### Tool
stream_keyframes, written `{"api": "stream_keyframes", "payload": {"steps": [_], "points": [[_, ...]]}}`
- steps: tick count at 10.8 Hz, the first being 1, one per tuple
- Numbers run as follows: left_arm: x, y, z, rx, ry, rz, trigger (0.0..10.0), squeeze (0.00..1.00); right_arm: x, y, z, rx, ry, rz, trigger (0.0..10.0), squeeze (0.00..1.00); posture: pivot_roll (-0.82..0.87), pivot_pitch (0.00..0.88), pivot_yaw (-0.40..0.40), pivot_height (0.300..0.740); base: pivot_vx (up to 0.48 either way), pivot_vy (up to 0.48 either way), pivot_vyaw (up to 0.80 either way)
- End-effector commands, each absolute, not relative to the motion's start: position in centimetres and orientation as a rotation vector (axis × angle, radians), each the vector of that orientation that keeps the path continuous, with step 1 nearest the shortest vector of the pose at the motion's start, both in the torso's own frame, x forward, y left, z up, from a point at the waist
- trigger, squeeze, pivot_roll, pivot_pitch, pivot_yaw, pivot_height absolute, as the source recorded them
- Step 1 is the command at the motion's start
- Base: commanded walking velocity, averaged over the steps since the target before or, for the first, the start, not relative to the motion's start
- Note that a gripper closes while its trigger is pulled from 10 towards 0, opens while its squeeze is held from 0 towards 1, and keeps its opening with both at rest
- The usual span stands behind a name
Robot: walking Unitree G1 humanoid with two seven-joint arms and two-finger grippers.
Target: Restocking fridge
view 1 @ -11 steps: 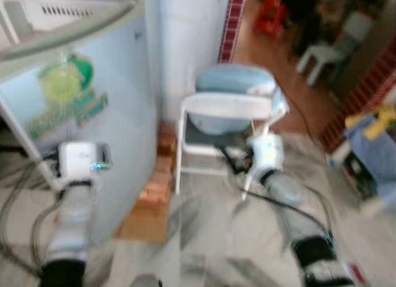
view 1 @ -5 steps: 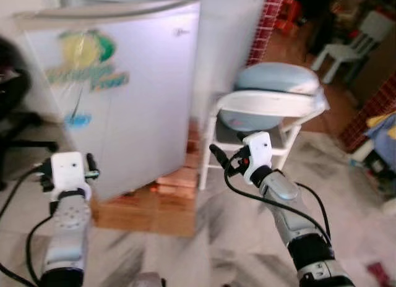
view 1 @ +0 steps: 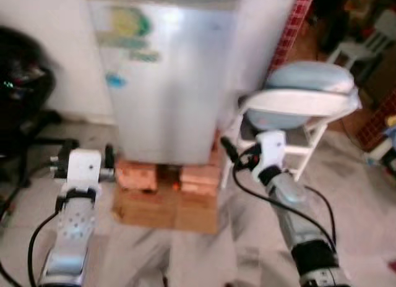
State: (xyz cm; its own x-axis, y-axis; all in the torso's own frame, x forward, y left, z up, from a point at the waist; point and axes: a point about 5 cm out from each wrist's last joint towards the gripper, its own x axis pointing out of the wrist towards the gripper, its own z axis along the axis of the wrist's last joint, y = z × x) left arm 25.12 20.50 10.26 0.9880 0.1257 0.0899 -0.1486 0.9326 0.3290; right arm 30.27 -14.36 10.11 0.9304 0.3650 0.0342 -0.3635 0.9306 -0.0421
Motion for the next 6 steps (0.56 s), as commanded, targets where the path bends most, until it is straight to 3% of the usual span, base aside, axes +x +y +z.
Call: {"api": "stream_keyframes", "payload": {"steps": [1, 3, 5, 6], "points": [[24.7, 19.2, 9.8, 0.322, -0.042, 0.097, 10.0, 0.00, 29.5, -15.8, 9.0, -0.035, 0.004, 0.311, 10.0, 0.00, 0.14, 0.027, -0.036, 0.740, 0.000, 0.480, 0.00], [24.4, 18.9, 9.4, 0.311, -0.026, 0.082, 10.0, 0.00, 29.2, -15.3, 8.6, -0.021, 0.024, 0.303, 10.0, 0.00, 0.14, 0.028, -0.040, 0.740, 0.000, 0.480, 0.00], [24.6, 19.1, 9.0, 0.259, 0.014, 0.078, 10.0, 0.00, 29.3, -14.7, 8.7, -0.025, 0.026, 0.320, 10.0, 0.00, 0.14, 0.017, -0.032, 0.740, 0.000, 0.480, -0.73], [24.8, 19.2, 9.3, 0.273, 0.005, 0.056, 10.0, 0.00, 29.4, -14.9, 8.9, -0.024, 0.022, 0.308, 10.0, 0.00, 0.14, 0.015, -0.027, 0.740, 0.000, 0.480, 0.00]]}}
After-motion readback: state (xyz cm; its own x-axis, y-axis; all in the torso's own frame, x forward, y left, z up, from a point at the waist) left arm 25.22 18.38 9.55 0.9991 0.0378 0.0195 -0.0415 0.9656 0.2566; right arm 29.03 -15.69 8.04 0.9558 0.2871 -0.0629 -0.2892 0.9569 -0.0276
